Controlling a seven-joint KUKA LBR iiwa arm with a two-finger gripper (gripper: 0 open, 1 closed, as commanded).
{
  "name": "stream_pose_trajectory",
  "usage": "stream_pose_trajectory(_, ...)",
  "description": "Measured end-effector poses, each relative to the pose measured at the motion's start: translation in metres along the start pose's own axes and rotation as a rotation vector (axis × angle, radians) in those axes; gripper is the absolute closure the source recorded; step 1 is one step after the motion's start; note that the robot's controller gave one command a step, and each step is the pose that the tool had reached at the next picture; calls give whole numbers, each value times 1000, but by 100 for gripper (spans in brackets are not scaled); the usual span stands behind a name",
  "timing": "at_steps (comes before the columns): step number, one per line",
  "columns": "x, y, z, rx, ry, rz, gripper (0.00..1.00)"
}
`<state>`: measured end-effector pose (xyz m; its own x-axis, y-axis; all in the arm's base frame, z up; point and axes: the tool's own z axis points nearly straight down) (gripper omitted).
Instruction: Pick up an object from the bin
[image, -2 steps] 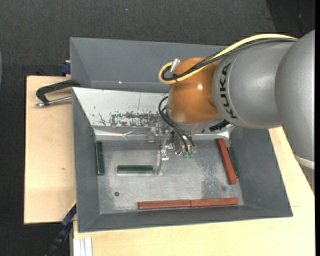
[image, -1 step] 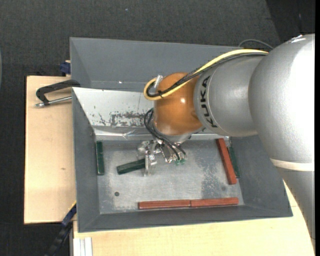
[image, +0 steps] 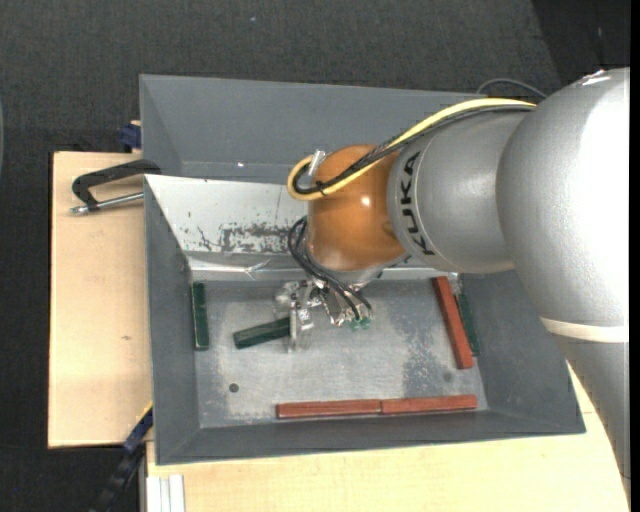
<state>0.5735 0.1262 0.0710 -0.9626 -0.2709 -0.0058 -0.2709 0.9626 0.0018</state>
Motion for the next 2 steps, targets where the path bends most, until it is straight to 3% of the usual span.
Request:
stream_pose_trajectory(1, -11, -14, -92, 1, 2, -17, 0)
stream_pose_trajectory(2, -18, -20, -130, 3, -8, -21, 0)
